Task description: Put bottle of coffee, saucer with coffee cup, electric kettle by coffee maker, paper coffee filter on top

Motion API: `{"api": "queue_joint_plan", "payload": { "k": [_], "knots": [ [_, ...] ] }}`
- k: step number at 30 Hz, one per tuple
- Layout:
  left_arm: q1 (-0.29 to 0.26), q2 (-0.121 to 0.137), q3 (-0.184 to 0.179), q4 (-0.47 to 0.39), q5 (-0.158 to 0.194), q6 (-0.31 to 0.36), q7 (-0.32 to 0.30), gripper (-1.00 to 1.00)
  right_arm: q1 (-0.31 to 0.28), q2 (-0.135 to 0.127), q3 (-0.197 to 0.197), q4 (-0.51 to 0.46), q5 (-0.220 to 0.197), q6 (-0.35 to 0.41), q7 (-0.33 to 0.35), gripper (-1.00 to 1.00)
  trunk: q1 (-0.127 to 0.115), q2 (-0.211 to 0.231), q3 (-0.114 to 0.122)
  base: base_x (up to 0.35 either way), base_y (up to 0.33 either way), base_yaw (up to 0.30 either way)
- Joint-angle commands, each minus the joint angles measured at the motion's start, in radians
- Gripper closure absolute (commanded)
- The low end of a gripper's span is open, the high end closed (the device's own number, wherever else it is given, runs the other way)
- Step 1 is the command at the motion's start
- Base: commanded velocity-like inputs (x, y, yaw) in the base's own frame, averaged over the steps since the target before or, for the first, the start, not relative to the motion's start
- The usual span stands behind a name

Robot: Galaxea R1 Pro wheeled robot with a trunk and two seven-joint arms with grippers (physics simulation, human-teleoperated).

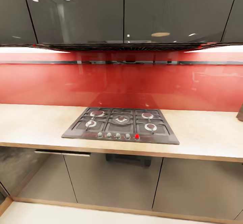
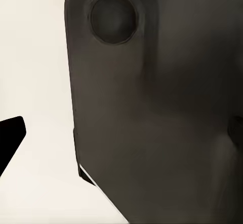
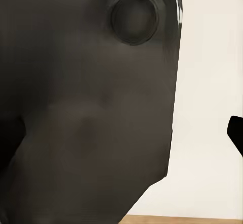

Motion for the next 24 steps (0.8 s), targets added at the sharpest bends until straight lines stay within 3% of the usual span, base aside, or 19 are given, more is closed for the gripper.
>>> {"api": "queue_joint_plan", "payload": {
  "k": [1, 11, 19, 24],
  "knots": [
    [0.0, 0.0, 0.0, 0.0, 0.0, 0.0, 0.0, -1.0, 0.0, 0.0, 0.0, 0.0, 0.0, 0.0, 0.0, -1.0, 0.0, 0.0, 0.0, 0.0, 0.0, 0.0],
    [-0.002, -0.005, 0.001, -0.004, -0.002, -0.002, -0.002, -1.0, -0.006, 0.051, -0.002, -0.043, 0.0, 0.003, 0.001, -1.0, 0.0, 0.0, 0.0, 0.0, 0.0, 0.0],
    [-0.001, -0.005, 0.002, -0.004, -0.002, -0.002, -0.002, -1.0, -0.008, 0.055, -0.004, -0.047, 0.0, 0.003, -0.002, -1.0, 0.0, 0.0, -0.001, 0.0, 0.0, 0.006],
    [-0.002, -0.006, 0.0, -0.003, 0.001, -0.002, -0.002, -1.0, -0.008, 0.054, -0.005, -0.048, 0.001, 0.002, -0.004, -1.0, 0.0, 0.0, -0.003, 0.0, 0.0, 0.171]
  ]
}}
